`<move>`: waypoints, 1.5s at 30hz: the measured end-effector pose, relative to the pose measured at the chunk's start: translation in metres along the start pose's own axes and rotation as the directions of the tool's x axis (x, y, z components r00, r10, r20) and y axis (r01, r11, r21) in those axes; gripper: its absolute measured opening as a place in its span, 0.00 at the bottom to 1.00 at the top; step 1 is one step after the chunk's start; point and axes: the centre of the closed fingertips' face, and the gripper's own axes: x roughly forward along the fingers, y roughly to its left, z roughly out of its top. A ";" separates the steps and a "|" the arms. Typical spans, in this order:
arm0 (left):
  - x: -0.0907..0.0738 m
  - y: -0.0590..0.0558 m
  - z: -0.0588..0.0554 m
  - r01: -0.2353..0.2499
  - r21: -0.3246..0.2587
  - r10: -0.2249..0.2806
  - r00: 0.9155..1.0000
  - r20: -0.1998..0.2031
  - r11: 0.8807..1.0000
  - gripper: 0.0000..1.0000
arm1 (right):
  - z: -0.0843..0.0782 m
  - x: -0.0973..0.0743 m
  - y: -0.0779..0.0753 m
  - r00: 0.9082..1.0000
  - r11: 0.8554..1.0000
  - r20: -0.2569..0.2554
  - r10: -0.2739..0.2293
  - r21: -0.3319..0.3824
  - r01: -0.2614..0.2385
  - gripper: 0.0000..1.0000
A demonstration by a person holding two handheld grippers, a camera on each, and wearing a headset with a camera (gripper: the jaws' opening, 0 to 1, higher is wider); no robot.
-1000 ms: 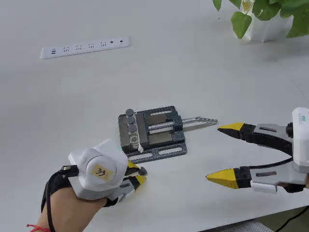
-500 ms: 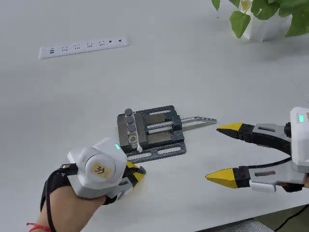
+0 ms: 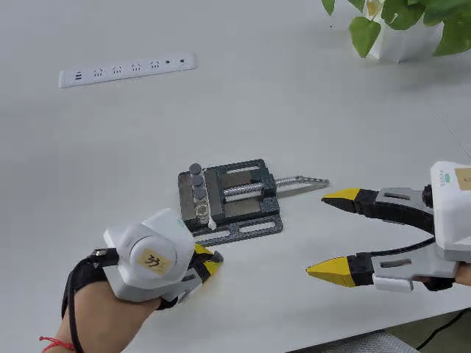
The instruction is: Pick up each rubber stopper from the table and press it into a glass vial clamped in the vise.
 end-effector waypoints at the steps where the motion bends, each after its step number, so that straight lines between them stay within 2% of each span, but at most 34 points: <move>1: -0.003 -0.001 0.005 0.003 0.000 -0.003 1.000 0.011 1.000 0.04 | 0.002 0.001 0.002 1.000 1.000 -0.002 0.006 -0.003 -0.006 0.60; 7: -0.021 -0.005 0.031 0.018 0.012 -0.019 0.996 0.085 1.000 0.04 | 0.018 0.006 0.006 0.999 0.998 -0.027 0.045 -0.034 -0.046 0.57; 8: -0.026 -0.007 0.039 0.023 0.017 -0.025 0.994 0.106 1.000 0.04 | 0.023 0.007 0.008 0.998 0.996 -0.029 0.055 -0.063 -0.057 0.56; 11: -0.038 -0.010 0.055 0.028 0.040 -0.034 0.989 0.143 0.999 0.04 | 0.032 0.010 0.012 0.995 0.995 -0.057 0.076 -0.067 -0.080 0.55; 13: -0.048 -0.015 0.066 0.036 0.053 -0.045 0.985 0.167 0.998 0.04 | 0.040 0.011 0.016 0.993 0.990 -0.063 0.098 -0.094 -0.104 0.52; 15: -0.054 -0.018 0.073 0.040 0.068 -0.052 0.982 0.184 0.997 0.04 | 0.047 0.012 0.018 0.992 0.989 -0.069 0.110 -0.092 -0.116 0.49; 20: -0.074 -0.030 0.090 0.060 0.106 -0.083 0.971 0.226 0.993 0.03 | 0.064 0.013 0.027 0.984 0.977 -0.076 0.161 -0.131 -0.170 0.39; 23: -0.085 -0.037 0.099 0.071 0.133 -0.103 0.963 0.250 0.988 0.03 | 0.078 0.012 0.039 0.973 0.964 -0.080 0.218 -0.142 -0.227 0.30; 25: -0.091 -0.042 0.105 0.077 0.146 -0.114 0.958 0.265 0.986 0.03 | 0.084 0.012 0.044 0.968 0.957 -0.084 0.236 -0.156 -0.246 0.26; 26: -0.094 -0.045 0.108 0.081 0.153 -0.120 0.955 0.271 0.985 0.03 | 0.085 0.013 0.049 0.963 0.950 -0.097 0.253 -0.163 -0.266 0.25; 30: -0.102 -0.055 0.115 0.087 0.188 -0.138 0.950 0.278 0.978 0.03 | 0.087 0.014 0.060 0.948 0.932 -0.139 0.285 -0.192 -0.308 0.22; 35: -0.107 -0.065 0.119 0.091 0.219 -0.151 0.950 0.274 0.971 0.03 | 0.086 0.015 0.067 0.933 0.914 -0.175 0.315 -0.208 -0.347 0.16; 38: -0.108 -0.067 0.118 0.093 0.232 -0.155 0.951 0.268 0.968 0.03 | 0.084 0.016 0.067 0.927 0.907 -0.188 0.323 -0.220 -0.360 0.15; 45: -0.110 -0.069 0.117 0.101 0.246 -0.166 0.951 0.260 0.964 0.03 | 0.085 0.018 0.078 0.910 0.887 -0.224 0.349 -0.232 -0.398 0.13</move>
